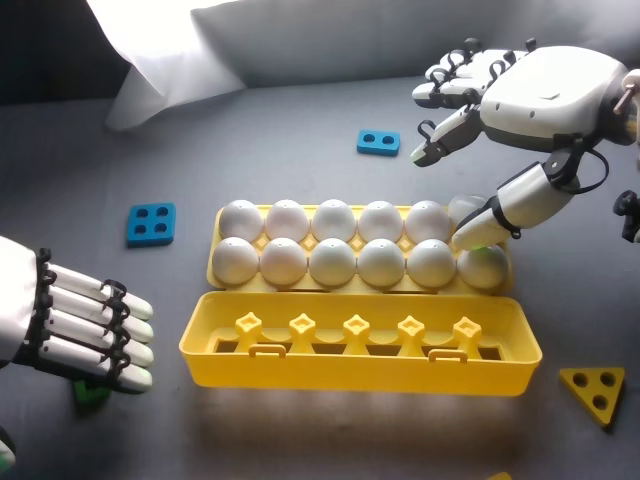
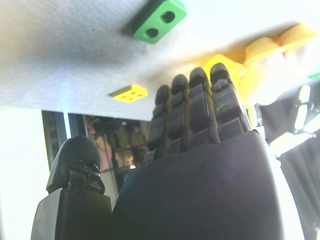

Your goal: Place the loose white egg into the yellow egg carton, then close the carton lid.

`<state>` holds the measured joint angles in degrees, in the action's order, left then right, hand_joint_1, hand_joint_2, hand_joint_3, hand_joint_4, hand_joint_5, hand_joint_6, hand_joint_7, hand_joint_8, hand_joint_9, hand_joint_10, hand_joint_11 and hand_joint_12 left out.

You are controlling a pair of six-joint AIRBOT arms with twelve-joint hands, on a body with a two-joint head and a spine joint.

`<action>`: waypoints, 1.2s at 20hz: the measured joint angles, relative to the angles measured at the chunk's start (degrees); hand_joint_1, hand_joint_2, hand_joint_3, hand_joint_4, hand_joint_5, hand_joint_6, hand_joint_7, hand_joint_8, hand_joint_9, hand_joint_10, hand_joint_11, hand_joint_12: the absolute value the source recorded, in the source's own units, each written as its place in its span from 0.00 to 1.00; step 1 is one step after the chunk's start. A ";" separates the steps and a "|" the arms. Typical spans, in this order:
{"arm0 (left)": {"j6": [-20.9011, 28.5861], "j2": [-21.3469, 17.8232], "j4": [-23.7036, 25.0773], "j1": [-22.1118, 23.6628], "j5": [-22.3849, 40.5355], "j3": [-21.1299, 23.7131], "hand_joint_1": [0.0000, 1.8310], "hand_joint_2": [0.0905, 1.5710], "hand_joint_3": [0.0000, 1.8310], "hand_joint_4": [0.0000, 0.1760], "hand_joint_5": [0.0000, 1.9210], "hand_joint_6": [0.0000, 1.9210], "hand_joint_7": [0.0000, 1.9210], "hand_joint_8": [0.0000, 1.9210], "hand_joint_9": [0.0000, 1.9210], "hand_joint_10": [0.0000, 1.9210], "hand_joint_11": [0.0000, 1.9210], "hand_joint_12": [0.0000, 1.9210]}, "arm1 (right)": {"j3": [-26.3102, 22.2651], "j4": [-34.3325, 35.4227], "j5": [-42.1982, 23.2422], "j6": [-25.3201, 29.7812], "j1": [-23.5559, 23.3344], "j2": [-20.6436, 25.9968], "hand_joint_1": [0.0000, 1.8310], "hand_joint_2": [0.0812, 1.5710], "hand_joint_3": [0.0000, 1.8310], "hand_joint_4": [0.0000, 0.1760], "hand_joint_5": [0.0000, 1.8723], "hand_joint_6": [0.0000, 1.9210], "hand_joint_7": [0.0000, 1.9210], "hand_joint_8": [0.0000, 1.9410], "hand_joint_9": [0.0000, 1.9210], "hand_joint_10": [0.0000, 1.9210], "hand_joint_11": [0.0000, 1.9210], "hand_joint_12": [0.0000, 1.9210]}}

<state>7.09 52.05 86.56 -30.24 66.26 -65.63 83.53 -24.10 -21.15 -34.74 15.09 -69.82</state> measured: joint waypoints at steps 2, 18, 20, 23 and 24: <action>0.04 -0.02 0.04 -0.17 -0.11 0.00 0.00 0.80 0.00 0.00 0.04 0.00 0.05 0.00 0.02 0.00 0.00 0.00 | -0.02 -0.57 0.61 0.00 -1.11 0.68 0.26 0.44 0.00 1.00 0.26 0.00 0.04 0.00 0.00 0.00 0.00 0.00; 1.79 0.79 -0.09 -0.81 -4.20 4.35 0.00 0.80 0.00 0.00 0.04 0.00 0.04 0.00 0.02 0.00 0.00 0.00 | -17.00 -23.37 -1.05 23.41 -2.14 28.70 0.21 0.42 0.00 0.46 0.04 0.00 0.00 0.00 0.00 0.00 0.00 0.00; 1.75 1.27 -0.13 -1.07 -5.11 4.79 0.00 0.80 0.00 0.00 0.05 0.01 0.06 0.01 0.03 0.01 0.00 0.00 | -19.50 -23.39 -2.12 26.95 -1.97 33.11 0.20 0.42 0.00 0.25 0.01 0.00 0.00 0.00 0.00 0.00 0.00 0.00; 1.73 1.53 -0.04 -1.42 -5.81 5.49 0.00 0.80 0.00 0.00 0.06 0.00 0.07 0.00 0.05 0.00 0.00 0.00 | -22.45 -25.14 -2.29 27.85 -0.83 36.79 0.18 0.44 0.00 0.00 0.01 0.00 0.00 0.00 0.00 0.00 0.00 0.00; 1.70 1.55 0.02 -1.42 -6.34 5.86 0.00 0.80 0.00 0.00 0.06 0.00 0.06 0.00 0.04 0.00 0.00 0.00 | -23.45 -25.53 -2.29 28.76 -0.55 37.38 0.16 0.45 0.01 0.00 0.00 0.00 0.00 0.00 0.00 0.00 0.00 0.00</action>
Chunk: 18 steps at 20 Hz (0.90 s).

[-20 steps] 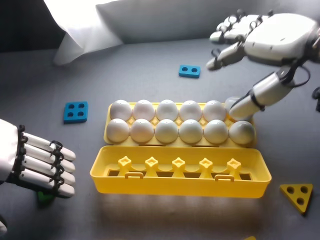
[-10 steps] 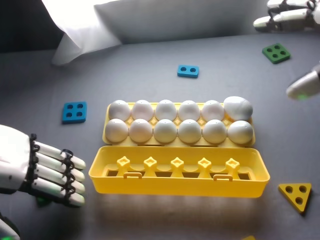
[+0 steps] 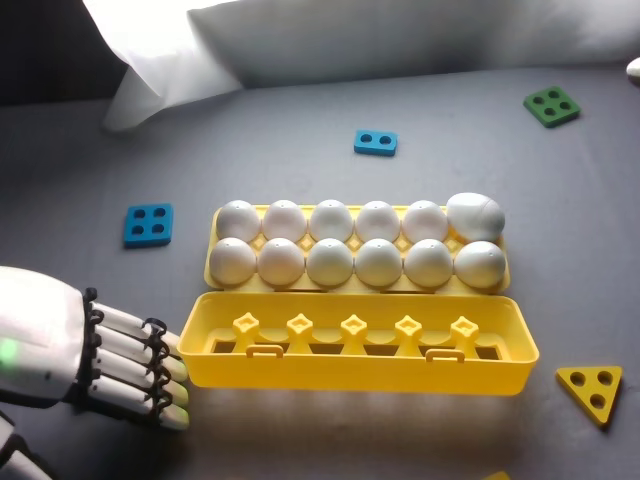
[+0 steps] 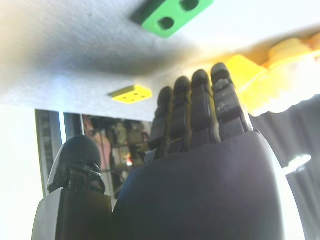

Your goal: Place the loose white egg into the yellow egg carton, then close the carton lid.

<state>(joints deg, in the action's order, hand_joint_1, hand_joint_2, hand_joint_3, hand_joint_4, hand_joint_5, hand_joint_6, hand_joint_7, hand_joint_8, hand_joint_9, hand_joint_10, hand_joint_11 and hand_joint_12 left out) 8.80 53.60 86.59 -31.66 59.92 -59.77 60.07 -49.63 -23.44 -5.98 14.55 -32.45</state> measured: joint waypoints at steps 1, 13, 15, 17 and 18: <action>-0.09 0.17 -0.15 0.00 -0.31 0.26 0.00 0.80 0.00 0.00 0.06 0.00 0.06 0.00 0.05 0.00 0.00 0.00 | -1.62 -0.24 -0.04 0.28 -0.02 1.03 0.16 0.46 0.01 0.00 0.00 0.00 0.00 0.00 0.00 0.00 0.00 0.00; 1.70 0.68 1.03 2.16 -1.73 1.11 0.00 0.80 0.00 0.00 0.01 0.00 0.02 0.01 0.01 0.00 0.00 0.00 | -3.72 0.68 5.44 5.55 -4.02 3.72 0.18 0.48 0.01 0.00 0.03 0.01 0.00 0.00 0.00 0.00 0.00 0.00; 2.80 0.66 1.36 2.93 -1.60 0.79 0.00 0.81 0.00 0.00 0.00 0.00 0.01 0.00 0.00 0.00 0.00 0.00 | -4.66 0.33 5.46 5.35 -3.91 3.54 0.16 0.49 0.01 0.00 0.01 0.00 0.00 0.00 0.00 0.00 0.00 0.00; 3.58 0.55 1.44 3.80 -0.70 0.28 0.00 0.81 0.00 0.00 0.00 0.00 0.02 0.00 0.00 0.00 0.00 0.00 | -5.60 0.48 5.27 4.48 -3.91 3.54 0.19 0.47 0.00 0.00 0.02 0.00 0.00 0.00 0.00 0.00 0.00 0.00; 4.07 0.55 1.20 4.22 -0.42 -0.07 0.00 0.81 0.00 0.00 0.00 0.00 0.02 0.00 0.00 0.00 0.00 0.00 | -5.90 0.46 5.22 4.26 -3.91 3.54 0.19 0.48 0.01 0.00 0.02 0.00 0.00 0.00 0.00 0.00 0.00 0.00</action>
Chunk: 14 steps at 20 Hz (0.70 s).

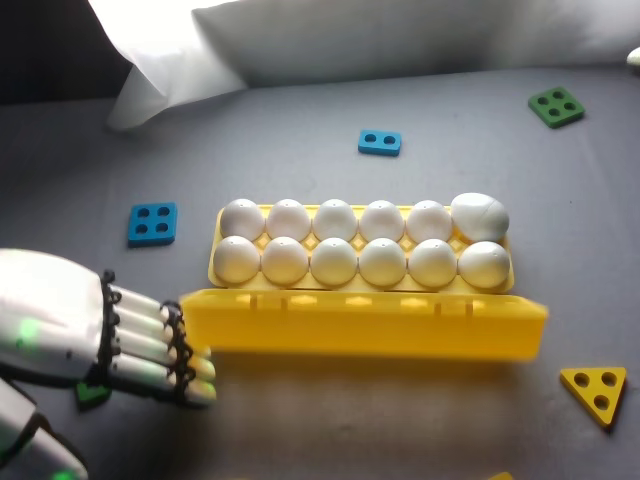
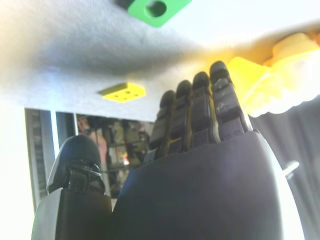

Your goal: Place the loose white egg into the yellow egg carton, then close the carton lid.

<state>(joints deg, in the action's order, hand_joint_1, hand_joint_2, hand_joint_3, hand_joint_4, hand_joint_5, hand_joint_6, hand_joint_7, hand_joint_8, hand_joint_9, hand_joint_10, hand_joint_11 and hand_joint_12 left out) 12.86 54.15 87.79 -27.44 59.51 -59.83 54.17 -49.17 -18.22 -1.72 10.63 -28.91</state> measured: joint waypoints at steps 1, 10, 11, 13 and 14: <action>0.42 -0.04 -0.13 0.57 0.17 -0.46 0.00 0.81 0.00 0.00 0.01 0.00 0.02 0.00 0.00 0.00 0.00 0.00 | -0.24 -0.07 -0.22 0.00 0.00 -0.07 0.19 0.48 0.00 0.00 0.03 0.01 0.00 0.00 0.00 0.00 0.00 0.00; 2.38 0.81 -9.11 5.07 1.77 -5.09 0.00 0.81 0.00 0.00 0.03 0.01 0.02 0.00 0.00 0.00 0.00 0.00 | -0.26 -0.02 -0.37 0.00 0.00 -0.11 0.15 0.49 0.00 0.00 0.03 0.01 0.00 0.00 0.00 0.00 0.00 0.00; 2.19 1.09 -9.16 5.07 1.40 -5.27 0.00 0.82 0.00 0.00 0.03 0.01 0.02 0.00 0.00 0.00 0.00 0.00 | -0.26 0.00 -0.39 0.00 0.00 -0.11 0.15 0.49 0.00 0.00 0.03 0.00 0.00 0.00 0.00 0.00 0.00 0.00; 1.51 1.33 -8.55 5.07 0.26 -5.51 0.00 0.82 0.00 0.00 0.03 0.00 0.02 0.00 0.00 0.00 0.00 0.00 | -0.26 -0.02 -0.17 0.00 0.00 -0.11 0.17 0.50 0.00 0.00 0.02 0.00 0.00 0.00 0.00 0.00 0.00 0.00; 0.83 1.33 -8.74 5.07 -0.37 -5.51 0.00 0.82 0.00 0.00 0.05 0.01 0.04 0.01 0.01 0.00 0.00 0.00 | -0.26 0.00 -0.22 0.00 0.00 -0.11 0.16 0.50 0.01 0.00 0.02 0.00 0.00 0.00 0.00 0.00 0.00 0.00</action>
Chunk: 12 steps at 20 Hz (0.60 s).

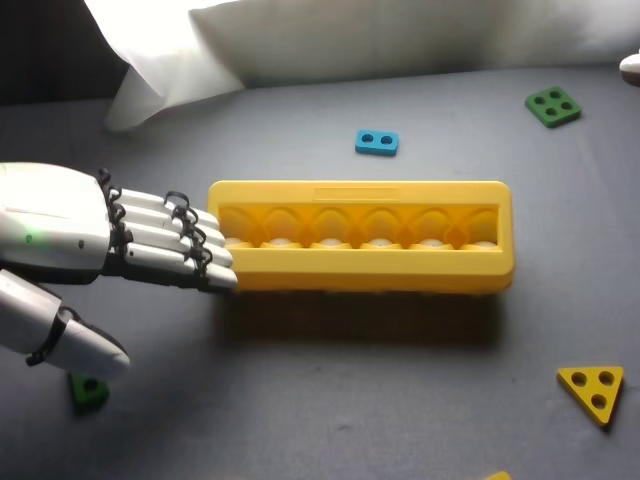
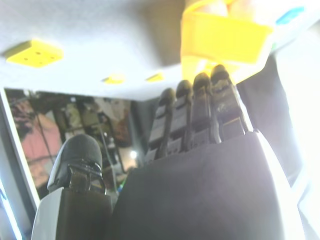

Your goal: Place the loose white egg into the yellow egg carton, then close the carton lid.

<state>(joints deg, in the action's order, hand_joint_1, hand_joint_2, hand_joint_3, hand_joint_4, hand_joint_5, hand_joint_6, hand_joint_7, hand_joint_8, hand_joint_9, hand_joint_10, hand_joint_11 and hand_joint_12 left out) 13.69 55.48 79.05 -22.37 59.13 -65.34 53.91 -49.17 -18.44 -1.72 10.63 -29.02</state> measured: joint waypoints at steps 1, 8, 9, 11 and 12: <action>-0.57 0.00 -0.04 0.00 -0.59 0.02 0.00 0.81 0.00 0.00 0.08 0.01 0.06 0.01 0.04 0.00 0.00 0.00 | 0.00 0.00 -0.13 0.00 0.00 0.00 0.17 0.50 0.01 0.00 0.01 0.00 0.00 0.00 0.00 0.00 0.00 0.00; -2.78 -0.02 -0.33 -1.51 -4.20 1.25 0.00 0.82 0.00 0.00 0.04 0.00 0.01 0.00 0.00 0.00 0.00 0.00 | 0.00 0.00 -0.74 0.00 0.00 -0.02 0.20 0.50 0.00 0.00 0.02 0.00 0.00 0.00 0.00 0.00 0.00 0.00; -2.95 -0.02 -0.13 -1.51 -4.24 1.25 0.00 0.82 0.00 0.00 0.04 0.00 0.02 0.00 0.00 0.00 0.00 0.00 | 0.00 -0.02 -0.85 0.00 0.00 0.00 0.20 0.50 0.00 0.00 0.02 0.00 0.00 0.00 0.00 0.00 0.00 0.00; -3.17 -0.02 -0.07 -1.51 -4.35 1.25 0.00 0.81 0.00 0.00 0.06 0.00 0.05 0.00 0.02 0.00 0.00 0.00 | 0.00 -0.04 -0.83 0.00 0.00 0.00 0.18 0.51 0.01 0.00 0.01 0.00 0.00 0.00 0.00 0.00 0.00 0.00; -3.15 -0.07 -0.20 -1.49 -4.33 1.25 0.00 0.81 0.00 0.00 0.06 0.00 0.05 0.00 0.02 0.00 0.00 0.00 | 0.00 -0.02 -0.83 0.00 0.00 0.00 0.19 0.52 0.01 0.00 0.01 0.00 0.00 0.00 0.00 0.00 0.00 0.00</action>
<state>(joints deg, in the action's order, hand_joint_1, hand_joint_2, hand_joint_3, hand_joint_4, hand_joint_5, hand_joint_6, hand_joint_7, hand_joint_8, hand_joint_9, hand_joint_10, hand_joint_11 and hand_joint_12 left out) 10.55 55.42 78.85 -23.86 54.81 -64.10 53.91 -49.19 -19.27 -1.72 10.63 -29.02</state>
